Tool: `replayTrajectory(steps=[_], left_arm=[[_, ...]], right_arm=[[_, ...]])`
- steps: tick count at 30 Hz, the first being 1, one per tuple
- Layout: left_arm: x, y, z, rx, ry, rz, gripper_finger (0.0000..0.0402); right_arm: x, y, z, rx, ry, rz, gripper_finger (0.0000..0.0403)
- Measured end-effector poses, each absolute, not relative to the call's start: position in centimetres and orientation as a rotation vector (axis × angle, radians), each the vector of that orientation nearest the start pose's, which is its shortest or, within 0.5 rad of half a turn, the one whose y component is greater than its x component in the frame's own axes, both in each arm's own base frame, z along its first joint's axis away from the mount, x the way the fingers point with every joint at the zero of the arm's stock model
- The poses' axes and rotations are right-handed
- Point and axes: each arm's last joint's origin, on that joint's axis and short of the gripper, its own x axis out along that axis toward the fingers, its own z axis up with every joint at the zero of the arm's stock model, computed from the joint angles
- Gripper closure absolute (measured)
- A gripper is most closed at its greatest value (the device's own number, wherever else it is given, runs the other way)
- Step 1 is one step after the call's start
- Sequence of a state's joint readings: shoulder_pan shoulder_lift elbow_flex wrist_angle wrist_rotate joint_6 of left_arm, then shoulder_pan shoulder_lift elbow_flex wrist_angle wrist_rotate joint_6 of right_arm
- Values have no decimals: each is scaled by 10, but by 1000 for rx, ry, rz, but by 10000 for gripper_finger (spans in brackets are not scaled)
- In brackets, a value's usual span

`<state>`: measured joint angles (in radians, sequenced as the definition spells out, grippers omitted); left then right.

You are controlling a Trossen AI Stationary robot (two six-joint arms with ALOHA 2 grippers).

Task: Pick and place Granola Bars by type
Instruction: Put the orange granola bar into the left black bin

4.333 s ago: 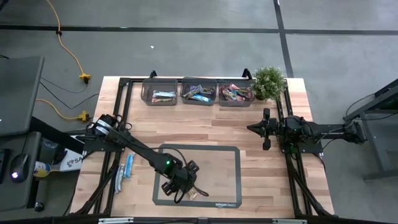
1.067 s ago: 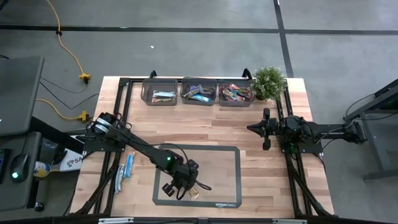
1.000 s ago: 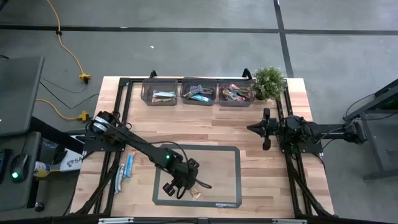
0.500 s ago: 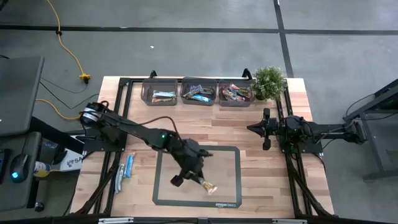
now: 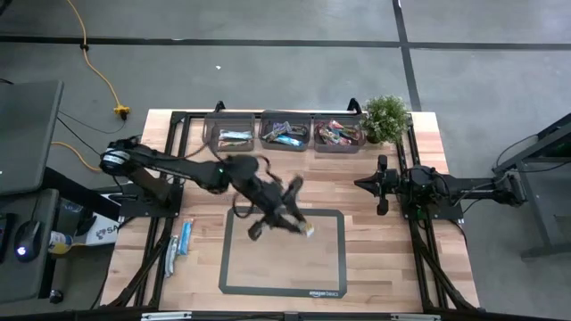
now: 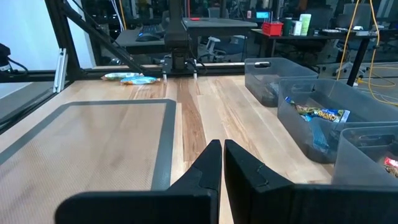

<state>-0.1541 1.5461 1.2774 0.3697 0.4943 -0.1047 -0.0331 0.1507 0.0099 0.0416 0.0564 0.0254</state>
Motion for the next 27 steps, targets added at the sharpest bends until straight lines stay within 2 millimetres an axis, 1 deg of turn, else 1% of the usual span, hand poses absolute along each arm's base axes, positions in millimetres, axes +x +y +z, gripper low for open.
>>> replayTrajectory(steps=[9,13,16,21,27], left_arm=[[312,-24,425,-28,-292,-419,312],[292,-7,443,3,-361,-257,312],[277,2,455,46,-410,-135,312],[258,10,467,96,-455,-6,312],[247,13,472,157,-438,142,312]], right_arm=[[106,-5,159,24,97,-91,400],[106,-5,159,24,98,-91,400],[106,-5,159,24,98,-91,400],[106,-5,159,24,99,-91,400],[106,-5,159,24,98,-90,400]])
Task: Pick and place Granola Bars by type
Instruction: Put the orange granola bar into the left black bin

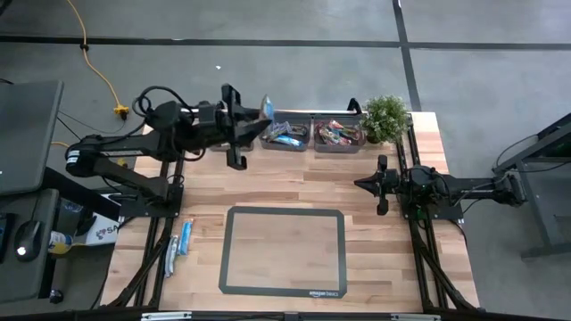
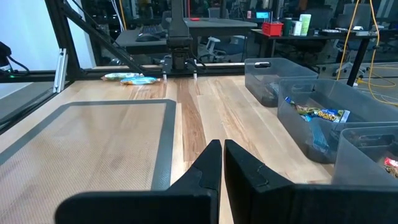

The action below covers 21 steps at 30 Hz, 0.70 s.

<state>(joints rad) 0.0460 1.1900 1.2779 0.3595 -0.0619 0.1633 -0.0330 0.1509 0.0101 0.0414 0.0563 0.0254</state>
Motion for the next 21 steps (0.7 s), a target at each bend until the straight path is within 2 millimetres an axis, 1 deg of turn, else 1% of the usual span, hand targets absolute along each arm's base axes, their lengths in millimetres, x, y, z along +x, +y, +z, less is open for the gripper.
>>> replayTrajectory(steps=[6,10,15,19,21], left_arm=[[244,15,472,172,-416,214,312],[240,18,472,197,-385,340,312],[225,24,478,292,-328,620,312],[217,30,479,360,-215,897,312],[214,35,479,398,-160,1004,312]], right_arm=[[106,-5,159,24,98,-91,400],[106,-5,159,24,98,-90,400],[106,-5,159,24,98,-90,401],[106,-5,159,24,98,-91,400],[106,-5,158,24,99,-90,400]])
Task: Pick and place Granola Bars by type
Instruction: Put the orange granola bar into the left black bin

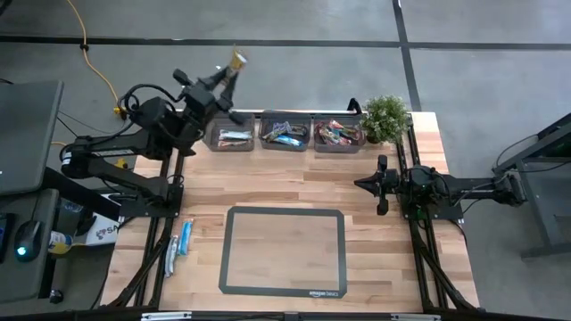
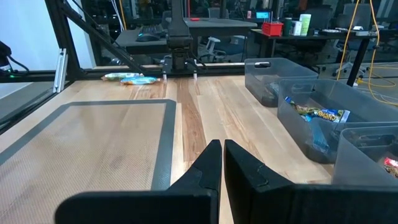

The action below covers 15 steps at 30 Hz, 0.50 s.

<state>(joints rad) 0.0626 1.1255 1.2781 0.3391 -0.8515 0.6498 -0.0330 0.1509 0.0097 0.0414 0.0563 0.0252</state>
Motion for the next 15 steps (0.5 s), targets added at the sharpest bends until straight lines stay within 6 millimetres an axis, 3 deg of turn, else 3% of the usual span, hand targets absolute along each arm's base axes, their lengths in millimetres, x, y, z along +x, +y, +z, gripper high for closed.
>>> replayTrajectory(steps=[6,15], left_arm=[[207,59,477,471,-6,1227,312],[184,99,465,549,237,1366,312]], right_arm=[[106,-5,159,24,98,-91,400],[106,-5,159,24,98,-91,400]])
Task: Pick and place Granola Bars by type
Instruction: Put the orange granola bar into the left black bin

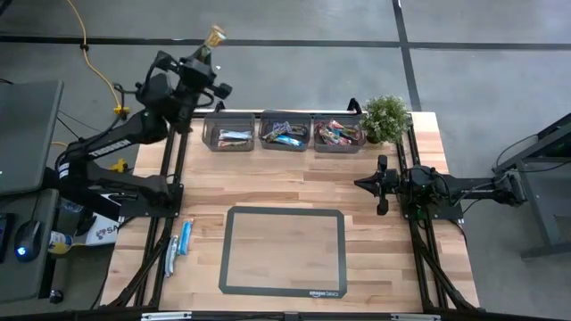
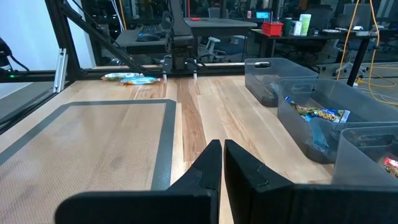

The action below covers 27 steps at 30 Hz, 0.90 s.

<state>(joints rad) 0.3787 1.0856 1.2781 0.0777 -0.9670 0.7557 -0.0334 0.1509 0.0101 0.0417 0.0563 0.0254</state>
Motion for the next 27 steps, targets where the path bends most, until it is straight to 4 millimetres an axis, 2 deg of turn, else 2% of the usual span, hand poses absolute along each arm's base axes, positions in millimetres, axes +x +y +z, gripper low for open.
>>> replayTrajectory(steps=[4,9,19,27], left_arm=[[168,116,457,557,321,1307,312],[156,135,435,560,521,1146,312],[139,174,390,276,776,884,312],[144,195,352,72,951,666,312]], right_arm=[[106,-5,159,24,98,-90,400],[106,-5,159,24,98,-91,401],[106,-5,158,24,99,-91,400],[106,-5,159,24,98,-91,400]])
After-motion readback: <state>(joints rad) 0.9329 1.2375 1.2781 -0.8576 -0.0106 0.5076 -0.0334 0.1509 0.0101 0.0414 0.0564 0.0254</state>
